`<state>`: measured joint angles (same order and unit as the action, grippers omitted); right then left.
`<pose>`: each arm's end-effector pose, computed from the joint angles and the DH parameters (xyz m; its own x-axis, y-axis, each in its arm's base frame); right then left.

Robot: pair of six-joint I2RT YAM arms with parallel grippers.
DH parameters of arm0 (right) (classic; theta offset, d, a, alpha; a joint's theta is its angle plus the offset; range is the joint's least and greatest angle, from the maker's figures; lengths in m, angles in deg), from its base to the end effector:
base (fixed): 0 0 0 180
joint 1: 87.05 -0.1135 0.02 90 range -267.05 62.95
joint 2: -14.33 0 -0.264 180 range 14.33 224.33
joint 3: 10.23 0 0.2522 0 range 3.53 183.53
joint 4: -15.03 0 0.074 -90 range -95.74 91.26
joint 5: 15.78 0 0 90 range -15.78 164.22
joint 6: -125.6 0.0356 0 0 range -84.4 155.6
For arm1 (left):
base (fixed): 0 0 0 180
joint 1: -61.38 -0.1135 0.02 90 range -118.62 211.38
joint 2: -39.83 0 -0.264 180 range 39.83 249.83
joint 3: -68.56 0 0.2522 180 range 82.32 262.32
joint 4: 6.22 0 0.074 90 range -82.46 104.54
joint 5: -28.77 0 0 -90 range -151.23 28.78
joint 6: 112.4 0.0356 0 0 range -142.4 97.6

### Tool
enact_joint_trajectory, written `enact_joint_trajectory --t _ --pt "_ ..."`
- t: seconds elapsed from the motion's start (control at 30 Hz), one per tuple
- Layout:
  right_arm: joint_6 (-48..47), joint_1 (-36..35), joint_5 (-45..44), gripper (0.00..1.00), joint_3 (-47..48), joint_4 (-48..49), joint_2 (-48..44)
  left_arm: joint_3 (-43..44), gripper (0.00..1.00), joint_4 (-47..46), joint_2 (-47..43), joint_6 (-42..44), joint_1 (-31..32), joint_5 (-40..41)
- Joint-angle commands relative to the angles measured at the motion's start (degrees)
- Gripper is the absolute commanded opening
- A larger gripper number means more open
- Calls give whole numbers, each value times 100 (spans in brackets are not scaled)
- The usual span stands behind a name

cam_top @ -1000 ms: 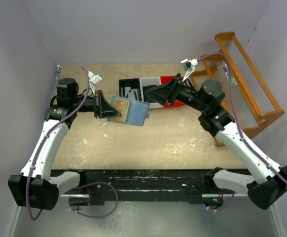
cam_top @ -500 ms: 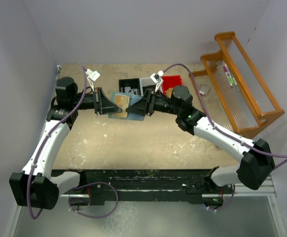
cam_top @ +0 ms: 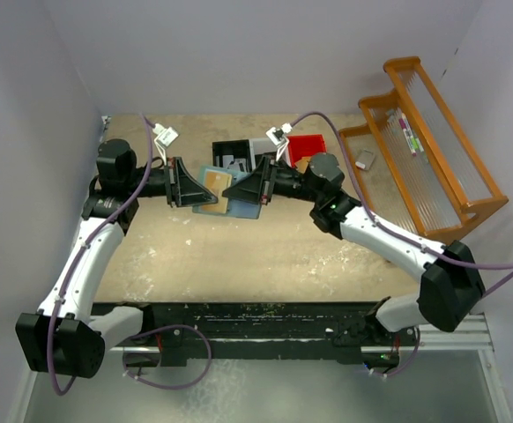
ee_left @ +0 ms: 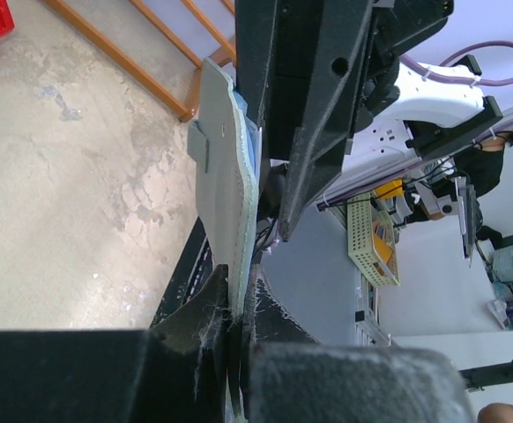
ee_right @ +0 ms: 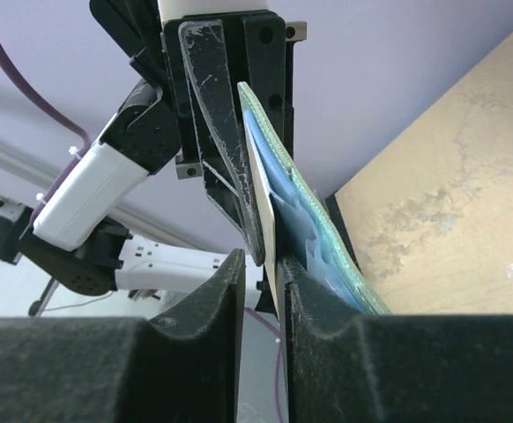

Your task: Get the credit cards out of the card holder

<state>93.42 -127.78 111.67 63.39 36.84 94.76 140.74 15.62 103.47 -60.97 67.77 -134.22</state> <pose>0.2324 0.2287 0.3704 -0.7107 0.2748 -0.6476 -0.6789 -0.0266 0.7337 0.2291 -0.0599 0.3681 -0.7756 -0.0967 -0.6237 0.6060 0.1623 -0.7787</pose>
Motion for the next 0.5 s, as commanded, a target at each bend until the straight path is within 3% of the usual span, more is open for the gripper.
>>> enact_joint_trajectory --t 0.0,0.17,0.3,0.47 --pt "514 -20 385 19 -71 1121 163 -33 0 -223 -131 -68 -24 -140" --pt "688 -23 469 0 -167 1457 213 -75 12 -455 -141 -364 -24 -430" --pt "605 -23 567 0 -174 1426 168 -258 25 -1256 -169 -1022 -24 -781" --pt "563 -24 689 0 -167 1398 149 -399 22 -1916 -237 -1595 -24 -771"
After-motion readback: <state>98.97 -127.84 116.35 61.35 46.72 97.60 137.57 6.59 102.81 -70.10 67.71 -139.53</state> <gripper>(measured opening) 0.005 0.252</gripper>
